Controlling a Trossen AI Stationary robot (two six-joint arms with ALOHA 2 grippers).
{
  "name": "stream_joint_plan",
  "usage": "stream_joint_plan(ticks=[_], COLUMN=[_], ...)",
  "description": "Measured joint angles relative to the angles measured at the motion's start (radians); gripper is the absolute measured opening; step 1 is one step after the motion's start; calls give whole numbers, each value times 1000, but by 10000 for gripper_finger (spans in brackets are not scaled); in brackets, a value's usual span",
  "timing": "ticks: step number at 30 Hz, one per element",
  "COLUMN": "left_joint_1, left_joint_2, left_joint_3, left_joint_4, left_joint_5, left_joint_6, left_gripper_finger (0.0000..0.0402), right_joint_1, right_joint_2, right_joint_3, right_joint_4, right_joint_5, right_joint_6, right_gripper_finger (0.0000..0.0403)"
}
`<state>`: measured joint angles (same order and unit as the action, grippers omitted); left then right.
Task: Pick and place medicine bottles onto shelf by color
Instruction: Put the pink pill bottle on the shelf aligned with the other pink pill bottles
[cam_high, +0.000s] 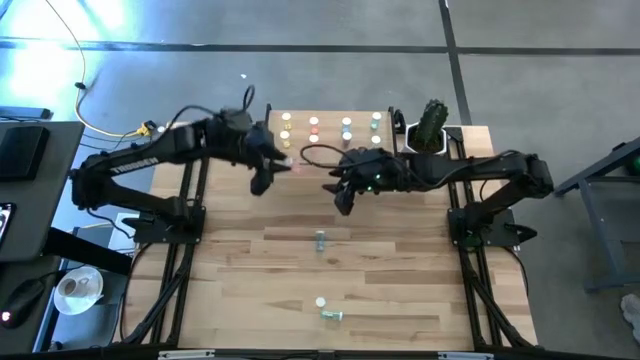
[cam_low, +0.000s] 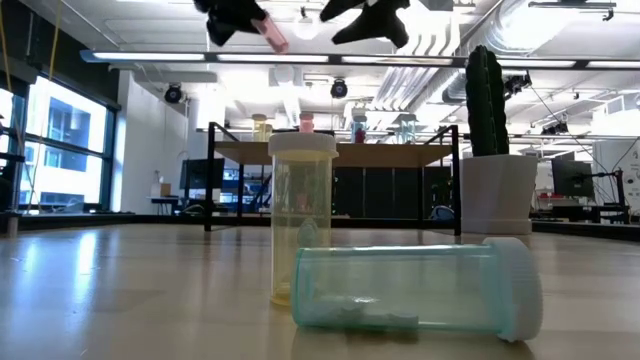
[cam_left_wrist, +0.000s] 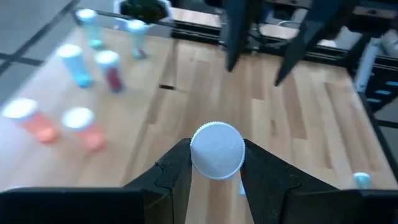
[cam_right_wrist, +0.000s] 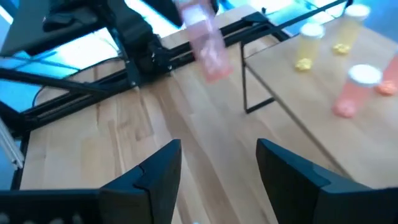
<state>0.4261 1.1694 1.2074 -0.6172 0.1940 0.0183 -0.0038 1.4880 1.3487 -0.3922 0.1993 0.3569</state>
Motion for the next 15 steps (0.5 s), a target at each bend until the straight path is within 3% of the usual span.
stream_joint_plan(ticks=[6, 9, 15], left_joint_1=[88, 107, 110], left_joint_2=[137, 211, 338], left_joint_3=[241, 347, 484], left_joint_4=[-209, -292, -349], left_joint_5=[-9, -72, -145], left_joint_6=[72, 114, 151], left_gripper_finger=[113, 113, 113], right_joint_1=[-11, -11, -11], right_joint_2=[-18, -18, -18], right_joint_3=[0, 0, 0], right_joint_4=[-24, -48, -97], right_joint_5=[6, 10, 11], right_joint_6=[-7, -8, -8], right_gripper_finger=[200, 200, 200])
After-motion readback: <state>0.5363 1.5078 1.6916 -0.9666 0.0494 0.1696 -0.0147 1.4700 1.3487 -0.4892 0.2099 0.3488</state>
